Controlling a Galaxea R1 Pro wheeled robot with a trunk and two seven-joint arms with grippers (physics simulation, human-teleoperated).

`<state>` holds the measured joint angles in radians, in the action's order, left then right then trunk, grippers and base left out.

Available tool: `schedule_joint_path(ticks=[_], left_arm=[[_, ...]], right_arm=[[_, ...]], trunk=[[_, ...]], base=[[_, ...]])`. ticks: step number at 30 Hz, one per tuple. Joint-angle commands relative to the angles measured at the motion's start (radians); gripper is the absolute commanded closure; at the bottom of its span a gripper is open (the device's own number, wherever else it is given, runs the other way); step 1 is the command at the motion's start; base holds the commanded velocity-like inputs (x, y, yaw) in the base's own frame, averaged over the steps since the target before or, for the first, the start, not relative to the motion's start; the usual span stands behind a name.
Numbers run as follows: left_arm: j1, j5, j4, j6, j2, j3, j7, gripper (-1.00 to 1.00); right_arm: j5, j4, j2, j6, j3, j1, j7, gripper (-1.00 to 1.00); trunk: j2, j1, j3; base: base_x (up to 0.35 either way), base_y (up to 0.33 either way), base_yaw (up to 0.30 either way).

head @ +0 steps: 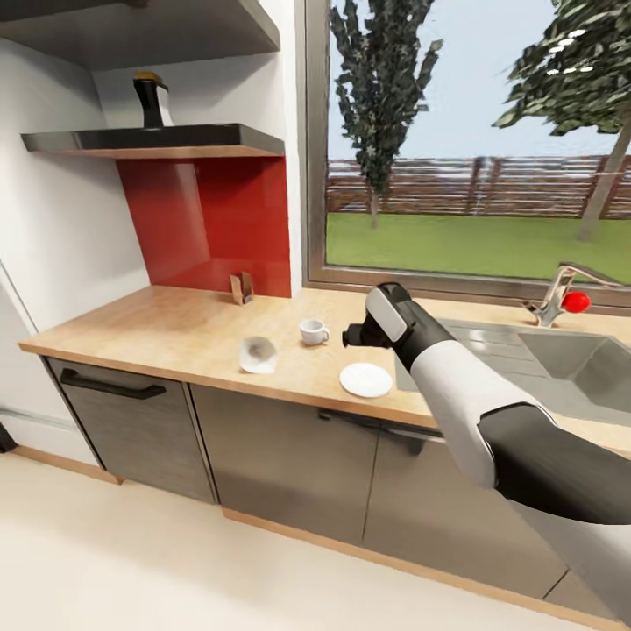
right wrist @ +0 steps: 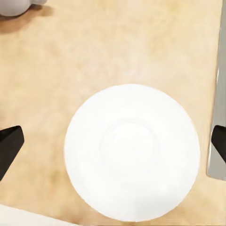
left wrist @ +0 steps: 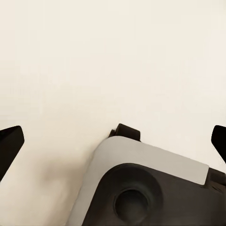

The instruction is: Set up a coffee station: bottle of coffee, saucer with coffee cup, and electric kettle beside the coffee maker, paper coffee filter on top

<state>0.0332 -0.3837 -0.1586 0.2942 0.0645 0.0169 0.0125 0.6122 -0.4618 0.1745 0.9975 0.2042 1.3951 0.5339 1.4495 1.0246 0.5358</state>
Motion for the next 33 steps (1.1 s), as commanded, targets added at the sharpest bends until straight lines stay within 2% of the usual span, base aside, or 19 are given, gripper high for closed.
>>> schedule_joint_path(ticks=[1,7,12,19,27,33], left_arm=[[0.001,-0.001,0.001,0.002,0.000,0.001,0.001,-1.00],[0.001,-0.001,0.001,0.003,0.000,0.001,0.001,-1.00],[0.001,-0.001,0.001,0.007,0.000,0.001,0.001,-1.00],[0.001,0.000,0.001,0.008,0.000,0.001,0.001,-1.00],[0.001,-0.001,0.001,0.008,0.000,0.001,0.001,-1.00],[0.001,-0.001,0.001,0.006,0.000,0.001,0.001,-1.00]], right_arm=[[0.007,0.015,0.000,0.002,0.002,0.001,0.007,-1.00],[0.008,0.065,0.000,0.011,0.000,0.001,0.015,-1.00],[0.012,0.113,0.000,0.050,-0.004,0.001,0.017,-1.00],[0.021,0.165,0.000,0.050,-0.015,0.001,0.007,-1.00],[0.086,0.168,0.000,0.050,-0.018,0.001,0.001,-1.00],[0.096,0.167,0.000,0.050,-0.019,0.001,0.000,-1.00]], trunk=[[0.001,0.000,0.001],[0.001,0.000,0.001],[0.001,0.000,0.002],[0.001,0.000,0.002],[0.001,0.000,0.002],[0.001,0.000,0.002]], base=[[0.262,0.053,0.039],[0.183,0.035,0.015],[0.028,0.005,0.002],[0.003,0.001,0.000],[0.000,0.000,0.000],[0.068,0.051,0.000]])
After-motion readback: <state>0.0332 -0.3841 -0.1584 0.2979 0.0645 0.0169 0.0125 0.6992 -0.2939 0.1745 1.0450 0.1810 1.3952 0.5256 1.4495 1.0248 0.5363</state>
